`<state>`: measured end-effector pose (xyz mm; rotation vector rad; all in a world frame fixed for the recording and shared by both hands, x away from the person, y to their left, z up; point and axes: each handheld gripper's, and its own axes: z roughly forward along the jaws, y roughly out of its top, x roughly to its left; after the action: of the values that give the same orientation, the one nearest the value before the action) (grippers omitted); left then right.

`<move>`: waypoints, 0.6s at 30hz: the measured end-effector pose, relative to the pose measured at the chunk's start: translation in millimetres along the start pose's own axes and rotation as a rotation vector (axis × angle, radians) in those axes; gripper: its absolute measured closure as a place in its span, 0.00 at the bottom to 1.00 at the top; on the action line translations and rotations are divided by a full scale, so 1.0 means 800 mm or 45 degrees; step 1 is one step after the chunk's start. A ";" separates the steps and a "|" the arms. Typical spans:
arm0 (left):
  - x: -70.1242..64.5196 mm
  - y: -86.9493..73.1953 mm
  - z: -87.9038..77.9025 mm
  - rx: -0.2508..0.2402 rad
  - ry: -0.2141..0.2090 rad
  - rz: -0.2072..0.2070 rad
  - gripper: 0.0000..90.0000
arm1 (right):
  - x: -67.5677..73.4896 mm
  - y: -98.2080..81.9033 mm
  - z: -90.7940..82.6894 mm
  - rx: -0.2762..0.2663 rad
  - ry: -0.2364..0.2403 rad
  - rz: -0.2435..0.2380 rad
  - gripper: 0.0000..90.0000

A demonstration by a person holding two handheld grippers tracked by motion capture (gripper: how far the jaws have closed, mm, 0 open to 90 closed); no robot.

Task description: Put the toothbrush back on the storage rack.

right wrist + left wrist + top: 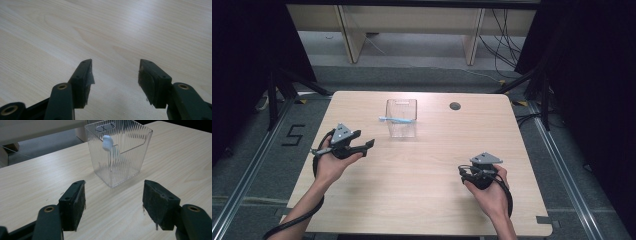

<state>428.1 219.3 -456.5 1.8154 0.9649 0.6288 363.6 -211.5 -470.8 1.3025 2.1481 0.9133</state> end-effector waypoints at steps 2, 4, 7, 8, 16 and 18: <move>-0.001 -0.003 -0.005 -0.004 -0.004 0.001 0.38 | -0.004 0.001 0.001 -0.011 -0.003 -0.057 0.51; -0.003 -0.005 -0.011 -0.001 -0.002 -0.001 0.38 | -0.004 0.001 0.001 -0.010 -0.002 -0.063 0.51; -0.004 -0.009 -0.016 -0.009 -0.006 -0.001 0.38 | -0.002 0.001 0.000 0.006 -0.007 -0.028 0.51; -0.005 -0.010 -0.018 -0.002 -0.003 0.004 0.38 | -0.002 0.001 0.000 0.006 -0.007 -0.029 0.51; -0.009 -0.024 -0.033 -0.012 -0.010 -0.001 0.37 | -0.004 0.000 0.000 -0.002 -0.013 -0.053 0.51; -0.010 -0.029 -0.038 -0.014 -0.004 -0.005 0.37 | -0.004 0.000 0.000 -0.003 -0.012 -0.052 0.51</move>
<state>392.8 233.5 -465.1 1.8040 0.9612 0.6277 365.1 -214.5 -471.0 1.2542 2.1574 0.8913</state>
